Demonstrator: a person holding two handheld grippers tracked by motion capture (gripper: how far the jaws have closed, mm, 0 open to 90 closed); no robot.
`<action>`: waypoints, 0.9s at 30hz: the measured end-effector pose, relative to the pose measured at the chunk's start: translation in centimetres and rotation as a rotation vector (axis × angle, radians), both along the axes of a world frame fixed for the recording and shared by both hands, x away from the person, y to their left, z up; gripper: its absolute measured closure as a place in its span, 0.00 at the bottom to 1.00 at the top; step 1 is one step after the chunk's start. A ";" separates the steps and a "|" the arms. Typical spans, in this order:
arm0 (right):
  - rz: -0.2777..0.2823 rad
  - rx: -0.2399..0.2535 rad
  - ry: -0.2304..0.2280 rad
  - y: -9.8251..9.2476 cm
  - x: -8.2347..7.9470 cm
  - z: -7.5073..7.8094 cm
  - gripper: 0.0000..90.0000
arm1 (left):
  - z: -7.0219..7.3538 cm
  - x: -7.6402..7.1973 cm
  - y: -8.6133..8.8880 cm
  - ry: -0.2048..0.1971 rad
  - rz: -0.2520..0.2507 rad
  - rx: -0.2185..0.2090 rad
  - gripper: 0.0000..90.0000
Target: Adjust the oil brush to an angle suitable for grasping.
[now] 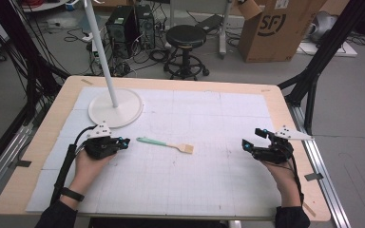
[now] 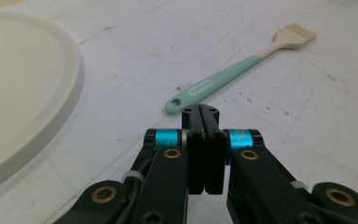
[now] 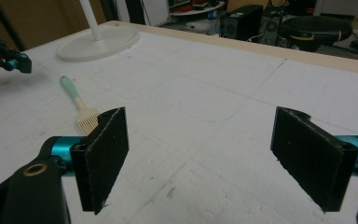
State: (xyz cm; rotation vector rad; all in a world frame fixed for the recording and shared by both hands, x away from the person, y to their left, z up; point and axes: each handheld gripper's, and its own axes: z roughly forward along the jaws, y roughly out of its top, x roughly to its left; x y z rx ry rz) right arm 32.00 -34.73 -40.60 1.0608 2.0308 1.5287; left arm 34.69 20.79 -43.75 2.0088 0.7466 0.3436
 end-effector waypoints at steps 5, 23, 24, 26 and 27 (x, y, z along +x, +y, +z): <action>0.003 0.008 -0.007 -0.1 -0.1 0.1 0.20 | -0.4 0.7 -1.4 0.031 -0.005 0.035 1.00; 0.004 0.028 -0.013 -0.3 -0.3 0.4 0.20 | -0.9 3.7 -4.8 0.059 0.058 0.114 1.00; 0.005 0.026 -0.012 -0.4 -0.3 0.4 0.20 | -0.9 3.9 -5.0 0.059 0.060 0.114 1.00; 0.006 0.026 -0.011 -0.4 -0.4 0.4 0.20 | -0.9 4.6 -5.5 0.064 0.065 0.113 1.00; 0.006 0.026 -0.011 -0.4 -0.4 0.4 0.20 | -0.9 4.6 -5.5 0.064 0.065 0.113 1.00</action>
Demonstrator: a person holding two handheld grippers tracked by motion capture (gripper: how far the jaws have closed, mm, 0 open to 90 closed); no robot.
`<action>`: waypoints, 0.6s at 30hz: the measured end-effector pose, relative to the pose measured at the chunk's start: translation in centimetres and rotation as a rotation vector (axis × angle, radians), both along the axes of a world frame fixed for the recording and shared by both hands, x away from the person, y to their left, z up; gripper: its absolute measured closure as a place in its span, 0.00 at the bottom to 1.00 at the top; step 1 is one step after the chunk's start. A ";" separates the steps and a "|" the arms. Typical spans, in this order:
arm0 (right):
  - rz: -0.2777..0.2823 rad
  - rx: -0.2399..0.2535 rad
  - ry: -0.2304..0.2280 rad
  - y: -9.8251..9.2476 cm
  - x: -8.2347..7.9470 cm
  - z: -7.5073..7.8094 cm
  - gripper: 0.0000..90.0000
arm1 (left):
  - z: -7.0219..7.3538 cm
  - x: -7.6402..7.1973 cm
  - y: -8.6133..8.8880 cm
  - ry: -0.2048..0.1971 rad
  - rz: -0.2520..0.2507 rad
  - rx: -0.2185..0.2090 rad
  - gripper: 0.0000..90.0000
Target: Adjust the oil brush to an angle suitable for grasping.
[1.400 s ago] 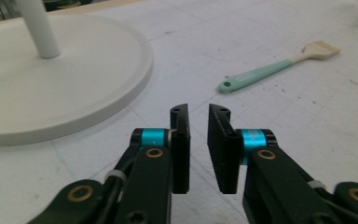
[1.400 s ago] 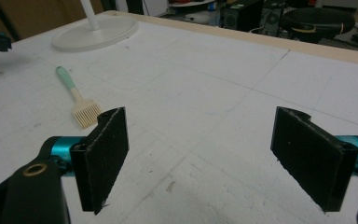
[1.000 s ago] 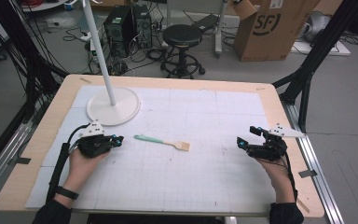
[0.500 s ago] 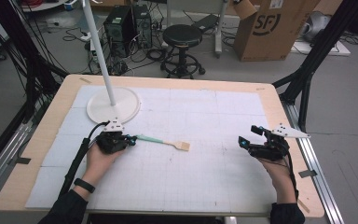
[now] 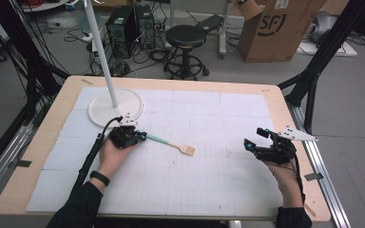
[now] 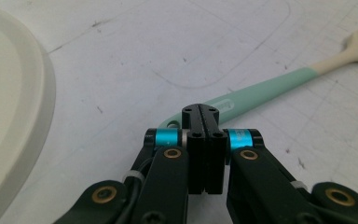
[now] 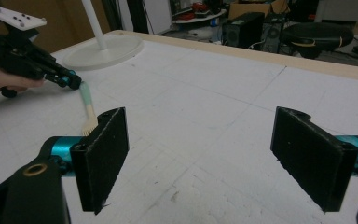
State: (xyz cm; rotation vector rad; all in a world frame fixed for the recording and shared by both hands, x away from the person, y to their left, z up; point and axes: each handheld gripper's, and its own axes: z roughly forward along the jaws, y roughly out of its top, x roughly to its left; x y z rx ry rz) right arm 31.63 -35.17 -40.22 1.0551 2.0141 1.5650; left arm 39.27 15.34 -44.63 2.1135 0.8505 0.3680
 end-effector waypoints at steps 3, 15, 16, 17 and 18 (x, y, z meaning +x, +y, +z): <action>-0.002 0.002 0.003 -0.1 -0.1 0.0 0.20 | 0.1 0.8 -0.9 -0.005 0.006 0.008 1.00; -0.013 0.007 -0.001 -0.7 -0.6 0.0 0.20 | 0.3 3.8 -4.1 0.008 0.018 0.012 1.00; -0.015 0.009 -0.001 -0.8 -0.7 0.0 0.20 | 0.4 4.0 -4.4 0.009 0.019 0.009 1.00; -0.017 0.009 -0.001 -0.9 -0.7 0.0 0.20 | 0.4 4.2 -4.8 0.013 0.018 0.012 1.00; -0.016 0.008 -0.003 -0.9 -0.8 0.0 0.20 | 0.4 4.5 -5.2 0.016 0.014 0.013 1.00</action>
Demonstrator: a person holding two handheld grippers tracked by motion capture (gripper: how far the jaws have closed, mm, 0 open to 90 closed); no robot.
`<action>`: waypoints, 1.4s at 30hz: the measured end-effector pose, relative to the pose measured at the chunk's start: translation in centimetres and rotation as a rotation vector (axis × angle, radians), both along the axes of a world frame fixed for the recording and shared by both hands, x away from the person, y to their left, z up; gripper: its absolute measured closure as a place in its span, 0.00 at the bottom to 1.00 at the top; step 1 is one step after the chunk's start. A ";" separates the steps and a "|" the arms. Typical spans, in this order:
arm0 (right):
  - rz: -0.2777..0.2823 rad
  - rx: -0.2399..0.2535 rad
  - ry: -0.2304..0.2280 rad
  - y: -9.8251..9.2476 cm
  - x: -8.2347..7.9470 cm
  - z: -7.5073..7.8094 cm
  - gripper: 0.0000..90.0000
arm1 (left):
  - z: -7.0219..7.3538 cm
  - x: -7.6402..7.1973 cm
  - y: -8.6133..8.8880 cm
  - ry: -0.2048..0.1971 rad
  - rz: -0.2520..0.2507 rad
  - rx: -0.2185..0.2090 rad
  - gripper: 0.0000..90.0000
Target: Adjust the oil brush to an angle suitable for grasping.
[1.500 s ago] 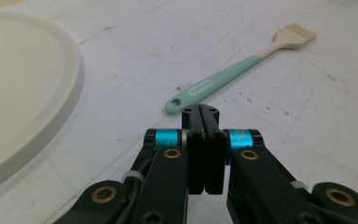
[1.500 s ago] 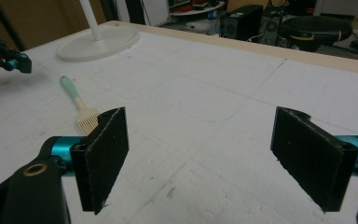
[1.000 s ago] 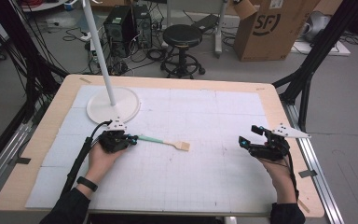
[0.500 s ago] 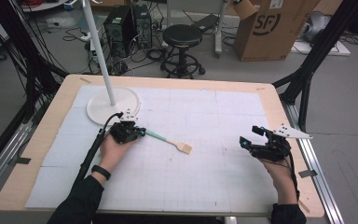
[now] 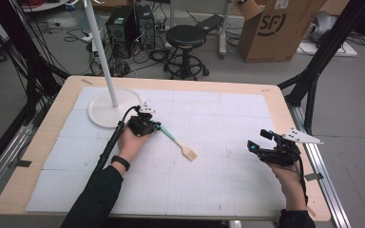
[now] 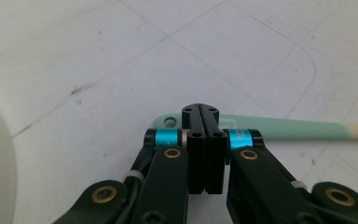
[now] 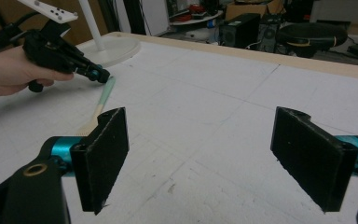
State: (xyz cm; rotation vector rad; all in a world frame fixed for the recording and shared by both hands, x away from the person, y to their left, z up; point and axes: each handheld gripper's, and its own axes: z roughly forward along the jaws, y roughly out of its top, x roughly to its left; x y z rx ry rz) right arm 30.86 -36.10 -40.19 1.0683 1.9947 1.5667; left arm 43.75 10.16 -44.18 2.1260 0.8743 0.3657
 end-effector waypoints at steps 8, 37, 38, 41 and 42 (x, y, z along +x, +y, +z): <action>-0.008 0.008 -0.002 -0.4 -0.4 0.1 0.20 | 0.1 1.4 -3.7 0.020 -0.027 0.009 1.00; -0.021 0.014 0.000 -1.2 -1.3 0.1 0.20 | -0.5 1.4 -14.3 0.073 -0.284 -0.068 1.00; -0.022 0.012 0.001 -1.3 -1.3 0.1 0.20 | -0.5 1.3 -14.5 0.076 -0.295 -0.071 1.00; -0.022 0.012 0.003 -1.3 -1.3 0.0 0.20 | -0.5 1.0 -14.9 0.077 -0.324 -0.074 1.00; -0.022 0.012 0.003 -1.3 -1.3 0.0 0.20 | -0.5 1.0 -15.0 0.075 -0.332 -0.073 1.00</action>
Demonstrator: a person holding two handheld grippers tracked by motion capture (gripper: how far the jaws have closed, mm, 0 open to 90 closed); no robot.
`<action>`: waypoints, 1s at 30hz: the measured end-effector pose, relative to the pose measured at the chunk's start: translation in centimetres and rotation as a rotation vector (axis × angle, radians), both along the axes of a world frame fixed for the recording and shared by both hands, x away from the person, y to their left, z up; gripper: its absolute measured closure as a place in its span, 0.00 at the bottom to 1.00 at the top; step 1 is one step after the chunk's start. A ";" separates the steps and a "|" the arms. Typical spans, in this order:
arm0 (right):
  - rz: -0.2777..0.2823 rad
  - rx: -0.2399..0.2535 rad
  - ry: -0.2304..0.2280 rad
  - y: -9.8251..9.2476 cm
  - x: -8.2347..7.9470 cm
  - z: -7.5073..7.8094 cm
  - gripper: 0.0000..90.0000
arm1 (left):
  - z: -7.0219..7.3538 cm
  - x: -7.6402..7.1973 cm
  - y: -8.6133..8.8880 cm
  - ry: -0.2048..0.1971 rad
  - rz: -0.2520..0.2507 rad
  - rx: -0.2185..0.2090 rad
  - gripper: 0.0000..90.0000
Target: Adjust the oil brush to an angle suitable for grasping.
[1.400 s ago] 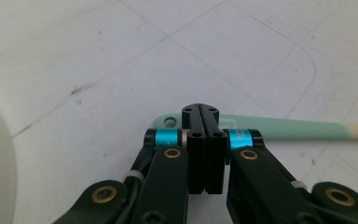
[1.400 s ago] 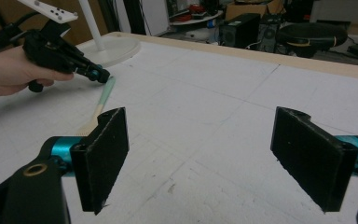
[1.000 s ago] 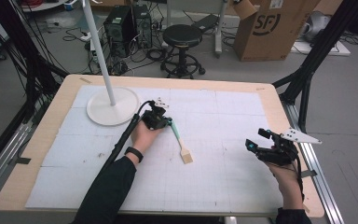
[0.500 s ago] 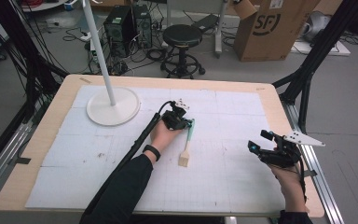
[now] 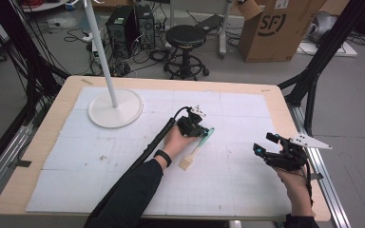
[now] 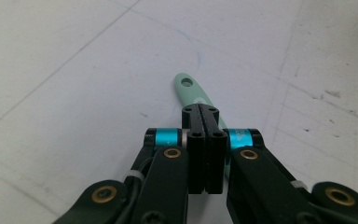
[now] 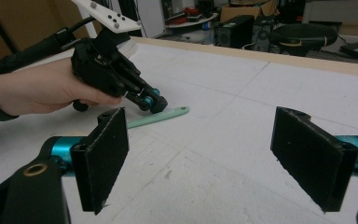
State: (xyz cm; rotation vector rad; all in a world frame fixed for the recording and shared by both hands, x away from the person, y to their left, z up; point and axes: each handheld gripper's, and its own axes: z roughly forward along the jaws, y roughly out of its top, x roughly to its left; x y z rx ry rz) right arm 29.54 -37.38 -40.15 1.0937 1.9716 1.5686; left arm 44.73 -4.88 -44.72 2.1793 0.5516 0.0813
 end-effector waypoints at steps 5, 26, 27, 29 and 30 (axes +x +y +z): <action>-0.001 -0.003 0.003 0.1 0.1 -0.1 0.20 | 0.1 -0.1 0.0 0.001 0.000 0.000 0.96; -0.009 -0.015 0.019 0.4 1.1 -0.6 0.21 | 4.3 -3.7 15.8 -0.084 0.187 -0.160 0.39; -0.010 -0.016 0.022 0.4 1.1 -0.7 0.21 | 4.4 -4.2 16.9 -0.100 0.194 -0.174 0.39; -0.012 -0.016 0.022 0.4 1.2 -0.7 0.21 | 4.6 -5.1 19.0 -0.120 0.217 -0.201 0.37; -0.012 -0.015 0.026 0.4 1.2 -0.7 0.21 | 4.7 -5.6 20.1 -0.131 0.225 -0.213 0.35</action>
